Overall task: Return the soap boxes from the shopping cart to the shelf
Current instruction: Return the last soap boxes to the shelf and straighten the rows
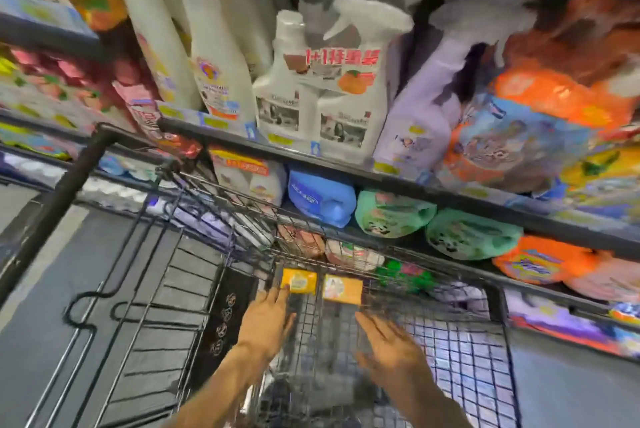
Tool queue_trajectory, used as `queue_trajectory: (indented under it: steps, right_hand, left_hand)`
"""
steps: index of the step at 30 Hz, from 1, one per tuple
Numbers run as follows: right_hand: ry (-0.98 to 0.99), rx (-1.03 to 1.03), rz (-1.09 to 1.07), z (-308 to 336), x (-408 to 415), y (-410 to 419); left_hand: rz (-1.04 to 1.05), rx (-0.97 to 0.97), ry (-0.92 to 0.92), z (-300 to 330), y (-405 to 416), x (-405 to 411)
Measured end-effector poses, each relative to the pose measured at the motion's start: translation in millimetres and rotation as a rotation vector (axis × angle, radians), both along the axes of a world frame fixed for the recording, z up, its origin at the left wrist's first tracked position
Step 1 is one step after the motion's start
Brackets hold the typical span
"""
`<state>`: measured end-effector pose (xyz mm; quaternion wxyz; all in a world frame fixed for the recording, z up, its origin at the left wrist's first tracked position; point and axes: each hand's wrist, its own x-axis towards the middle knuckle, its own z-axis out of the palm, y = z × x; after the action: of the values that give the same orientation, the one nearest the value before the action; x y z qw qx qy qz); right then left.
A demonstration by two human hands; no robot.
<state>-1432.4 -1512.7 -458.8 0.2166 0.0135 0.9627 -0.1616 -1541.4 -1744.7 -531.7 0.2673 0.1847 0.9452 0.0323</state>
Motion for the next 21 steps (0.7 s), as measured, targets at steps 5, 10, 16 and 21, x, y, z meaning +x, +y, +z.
queue_trajectory:
  steps: [5, 10, 16, 21]
  right_hand:
    - [0.016, 0.076, -0.024, -74.5, -3.7, -12.7]
    - [0.126, 0.144, -0.067, -123.7, -12.1, -14.7]
    - [0.129, 0.012, -0.093, -156.7, -11.4, -5.8]
    - [0.044, -0.054, -0.122, -148.8, -23.9, -5.5]
  left_hand:
    - [0.019, -0.028, -0.088, -88.0, 3.5, -29.3]
    - [0.019, -0.056, -0.082, -158.3, 13.7, -65.9]
    - [0.031, 0.020, -0.121, -186.0, 24.2, -93.5]
    - [0.074, 0.095, -0.085, -183.0, 20.7, -84.1]
